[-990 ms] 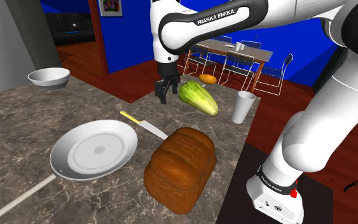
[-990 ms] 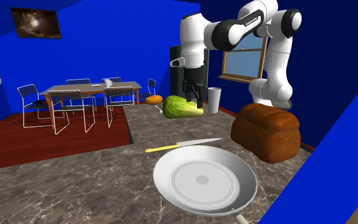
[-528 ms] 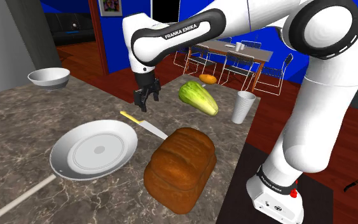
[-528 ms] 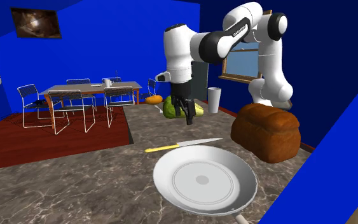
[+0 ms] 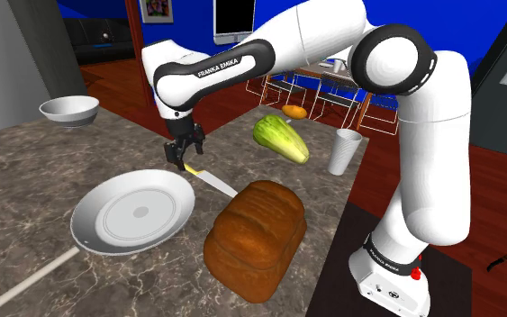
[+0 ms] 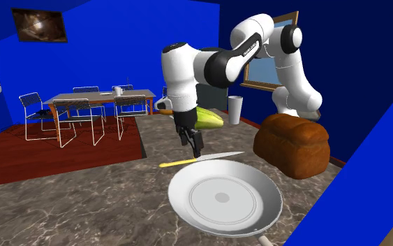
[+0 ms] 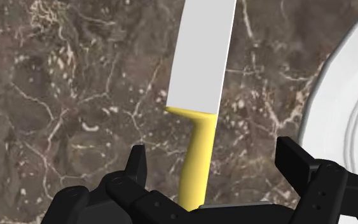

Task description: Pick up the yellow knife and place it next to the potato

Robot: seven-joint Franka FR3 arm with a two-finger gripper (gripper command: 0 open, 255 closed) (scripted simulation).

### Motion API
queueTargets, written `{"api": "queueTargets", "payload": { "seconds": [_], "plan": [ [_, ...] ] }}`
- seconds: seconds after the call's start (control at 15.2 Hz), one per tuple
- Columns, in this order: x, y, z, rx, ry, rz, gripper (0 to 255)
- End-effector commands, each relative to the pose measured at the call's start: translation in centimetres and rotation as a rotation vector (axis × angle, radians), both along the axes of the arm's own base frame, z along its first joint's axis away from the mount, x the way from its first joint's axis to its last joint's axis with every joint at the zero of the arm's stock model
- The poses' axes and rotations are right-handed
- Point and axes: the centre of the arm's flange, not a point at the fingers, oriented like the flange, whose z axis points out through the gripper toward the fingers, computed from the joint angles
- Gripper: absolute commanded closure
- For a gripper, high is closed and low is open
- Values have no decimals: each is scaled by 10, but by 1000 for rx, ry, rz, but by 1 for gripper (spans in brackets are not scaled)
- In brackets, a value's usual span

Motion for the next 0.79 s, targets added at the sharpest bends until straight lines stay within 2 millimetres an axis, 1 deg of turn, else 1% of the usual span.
{"api": "queueTargets", "payload": {
  "seconds": [0.0, 0.33, 0.73],
  "plan": [
    [1, 0, -10, 0, 0, 0, 0],
    [-3, -3, -34, 0, 0, 0, 0],
    [-3, -3, -34, 0, 0, 0, 0]
  ]
}}
